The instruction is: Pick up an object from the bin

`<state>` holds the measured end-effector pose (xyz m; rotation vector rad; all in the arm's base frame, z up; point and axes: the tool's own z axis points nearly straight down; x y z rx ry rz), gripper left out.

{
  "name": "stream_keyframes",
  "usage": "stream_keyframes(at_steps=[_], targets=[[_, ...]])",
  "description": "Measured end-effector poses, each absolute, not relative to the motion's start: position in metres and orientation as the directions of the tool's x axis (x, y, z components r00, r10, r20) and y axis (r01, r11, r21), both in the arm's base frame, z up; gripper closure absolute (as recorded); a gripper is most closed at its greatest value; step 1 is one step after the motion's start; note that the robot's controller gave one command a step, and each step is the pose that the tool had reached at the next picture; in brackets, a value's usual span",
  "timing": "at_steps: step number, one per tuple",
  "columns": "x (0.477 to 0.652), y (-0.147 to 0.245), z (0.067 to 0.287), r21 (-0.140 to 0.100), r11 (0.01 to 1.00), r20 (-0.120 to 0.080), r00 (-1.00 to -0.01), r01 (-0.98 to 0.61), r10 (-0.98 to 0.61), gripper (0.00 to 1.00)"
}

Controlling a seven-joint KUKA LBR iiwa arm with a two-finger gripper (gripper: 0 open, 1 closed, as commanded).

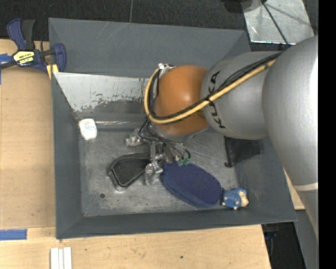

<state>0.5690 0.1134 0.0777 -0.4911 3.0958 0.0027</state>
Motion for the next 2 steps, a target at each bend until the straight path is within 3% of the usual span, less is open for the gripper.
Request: stream_keyframes(at_steps=[1,2], targets=[[0.5695,0.1129,0.0777,0.001,0.952,-0.007,-0.952,-0.306,-0.306,0.0],[0.5727,0.1135,0.0813,0.0,0.952,-0.015,-0.952,-0.305,-0.305,1.0]])
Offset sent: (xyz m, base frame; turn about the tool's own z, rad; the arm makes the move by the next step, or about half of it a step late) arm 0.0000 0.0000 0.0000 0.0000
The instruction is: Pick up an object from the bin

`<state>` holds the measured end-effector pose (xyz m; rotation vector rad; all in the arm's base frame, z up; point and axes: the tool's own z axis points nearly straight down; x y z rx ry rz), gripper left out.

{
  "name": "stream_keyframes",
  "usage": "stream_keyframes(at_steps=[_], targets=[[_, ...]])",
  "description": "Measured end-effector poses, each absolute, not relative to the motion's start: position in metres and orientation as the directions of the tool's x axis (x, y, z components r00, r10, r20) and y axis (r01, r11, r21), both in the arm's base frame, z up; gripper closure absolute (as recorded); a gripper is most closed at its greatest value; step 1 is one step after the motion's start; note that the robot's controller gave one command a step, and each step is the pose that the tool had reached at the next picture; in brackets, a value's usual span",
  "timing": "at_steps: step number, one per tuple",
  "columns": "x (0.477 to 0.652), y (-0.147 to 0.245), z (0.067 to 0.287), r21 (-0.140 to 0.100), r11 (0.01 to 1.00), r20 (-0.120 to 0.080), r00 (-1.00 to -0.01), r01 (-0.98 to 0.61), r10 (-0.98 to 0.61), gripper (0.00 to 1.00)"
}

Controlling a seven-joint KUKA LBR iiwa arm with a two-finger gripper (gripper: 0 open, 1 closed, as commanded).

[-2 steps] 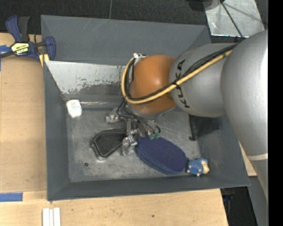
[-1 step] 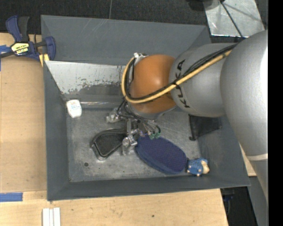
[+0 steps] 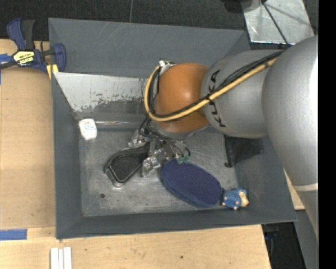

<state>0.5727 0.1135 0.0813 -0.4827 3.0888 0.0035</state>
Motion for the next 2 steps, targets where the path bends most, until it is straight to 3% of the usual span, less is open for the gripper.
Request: stream_keyframes(at_steps=[1,2], targets=[[0.573,0.113,0.136,-0.001,0.953,-0.003,-0.953,-0.302,-0.302,1.0],[0.573,0.112,0.194,-0.002,0.954,-0.002,-0.954,-0.299,-0.299,1.0]])
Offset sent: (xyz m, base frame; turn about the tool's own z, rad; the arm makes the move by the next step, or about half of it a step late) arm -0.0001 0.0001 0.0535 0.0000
